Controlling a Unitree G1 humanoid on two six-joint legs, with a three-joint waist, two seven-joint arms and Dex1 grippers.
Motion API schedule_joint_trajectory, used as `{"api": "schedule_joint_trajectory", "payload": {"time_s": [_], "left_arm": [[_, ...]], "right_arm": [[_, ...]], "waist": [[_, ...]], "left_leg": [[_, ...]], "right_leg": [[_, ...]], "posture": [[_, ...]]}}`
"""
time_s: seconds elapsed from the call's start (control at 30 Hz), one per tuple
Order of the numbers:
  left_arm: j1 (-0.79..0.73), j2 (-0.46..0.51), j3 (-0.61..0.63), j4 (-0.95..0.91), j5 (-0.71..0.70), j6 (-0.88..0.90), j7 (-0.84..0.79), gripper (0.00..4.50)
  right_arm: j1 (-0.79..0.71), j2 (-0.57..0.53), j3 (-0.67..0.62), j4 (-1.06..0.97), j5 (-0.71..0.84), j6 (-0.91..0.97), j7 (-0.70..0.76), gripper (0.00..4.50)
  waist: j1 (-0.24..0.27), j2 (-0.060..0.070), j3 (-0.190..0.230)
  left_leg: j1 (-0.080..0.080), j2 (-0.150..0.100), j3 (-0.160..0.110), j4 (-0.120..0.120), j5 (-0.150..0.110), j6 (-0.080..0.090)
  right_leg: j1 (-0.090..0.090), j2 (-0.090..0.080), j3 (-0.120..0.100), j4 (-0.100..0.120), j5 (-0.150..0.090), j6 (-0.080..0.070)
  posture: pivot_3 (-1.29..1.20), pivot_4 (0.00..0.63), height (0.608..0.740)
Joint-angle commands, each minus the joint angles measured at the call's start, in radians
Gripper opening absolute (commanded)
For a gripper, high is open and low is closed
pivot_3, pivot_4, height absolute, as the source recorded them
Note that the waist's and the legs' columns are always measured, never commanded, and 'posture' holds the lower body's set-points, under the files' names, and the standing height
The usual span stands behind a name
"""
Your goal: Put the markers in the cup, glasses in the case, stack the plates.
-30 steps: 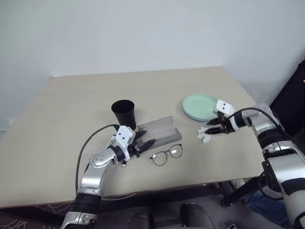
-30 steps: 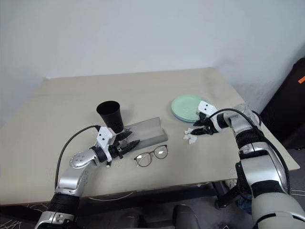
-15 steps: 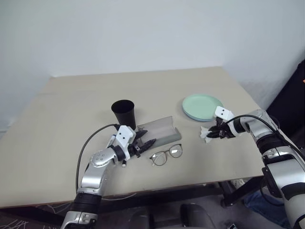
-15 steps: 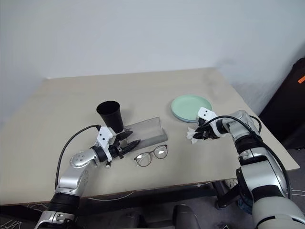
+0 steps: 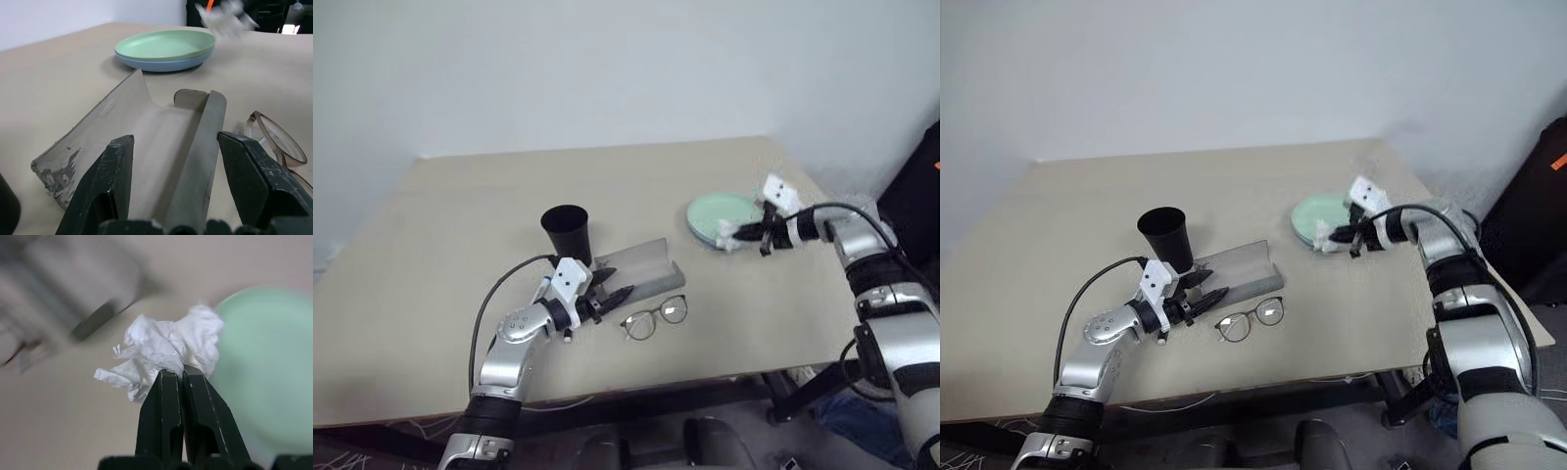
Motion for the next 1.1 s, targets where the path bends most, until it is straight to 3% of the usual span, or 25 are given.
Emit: {"api": "schedule_joint_trajectory", "payload": {"time_s": [0.03, 0.33, 0.43, 0.67, 0.97, 1.1], "left_arm": [[-0.015, 0.003, 0.000, -0.022, -0.010, -0.010, -0.001, 2.83], [-0.006, 0.010, 0.007, -0.039, -0.010, -0.005, 0.006, 2.83], [0.001, 0.015, 0.011, -0.049, -0.013, -0.002, 0.009, 2.83], [0.012, 0.020, 0.012, -0.059, -0.016, 0.002, 0.011, 2.83], [-0.011, 0.021, 0.006, -0.050, -0.019, 0.008, 0.002, 2.83], [-0.037, 0.023, 0.004, -0.067, -0.046, 0.037, -0.028, 2.83]], "right_arm": [[-0.059, 0.036, -0.013, 0.135, -0.042, -0.061, -0.198, 0.06], [-0.100, 0.108, -0.023, 0.325, -0.084, -0.137, -0.397, 0.06], [-0.105, 0.115, -0.043, 0.340, -0.068, -0.131, -0.391, 0.69], [-0.101, 0.110, -0.036, 0.338, -0.091, -0.163, -0.395, 2.98], [-0.101, 0.098, -0.061, 0.311, -0.062, -0.210, -0.354, 2.98], [-0.090, 0.091, -0.102, 0.262, -0.005, -0.241, -0.232, 2.98]], "waist": [[0.000, 0.000, 0.000], [0.000, 0.000, 0.000], [0.000, 0.000, 0.000], [0.000, 0.000, 0.000], [0.000, 0.000, 0.000], [0.000, 0.000, 0.000]], "left_leg": [[0.000, 0.000, 0.000, 0.000, 0.000, -0.001], [-0.002, -0.001, 0.000, -0.001, 0.000, 0.001], [-0.001, -0.001, 0.000, -0.001, 0.000, 0.001], [-0.001, -0.001, 0.000, -0.001, 0.000, 0.001], [-0.001, -0.001, 0.000, -0.001, 0.000, 0.001], [-0.001, -0.001, -0.001, -0.001, 0.000, 0.001]], "right_leg": [[0.000, 0.000, 0.000, 0.000, 0.000, 0.000], [-0.001, 0.000, 0.001, -0.001, 0.000, 0.000], [0.000, 0.000, 0.001, -0.001, 0.000, 0.000], [0.000, 0.000, 0.001, -0.001, 0.000, 0.000], [0.000, 0.000, 0.001, -0.001, 0.000, 0.000], [0.000, 0.000, 0.001, -0.001, 0.000, 0.000]], "posture": [[0.00, 0.000, 0.733], [0.00, 0.000, 0.733], [0.00, 0.000, 0.733], [0.00, 0.000, 0.733], [0.00, 0.000, 0.733], [0.00, 0.000, 0.733]]}}
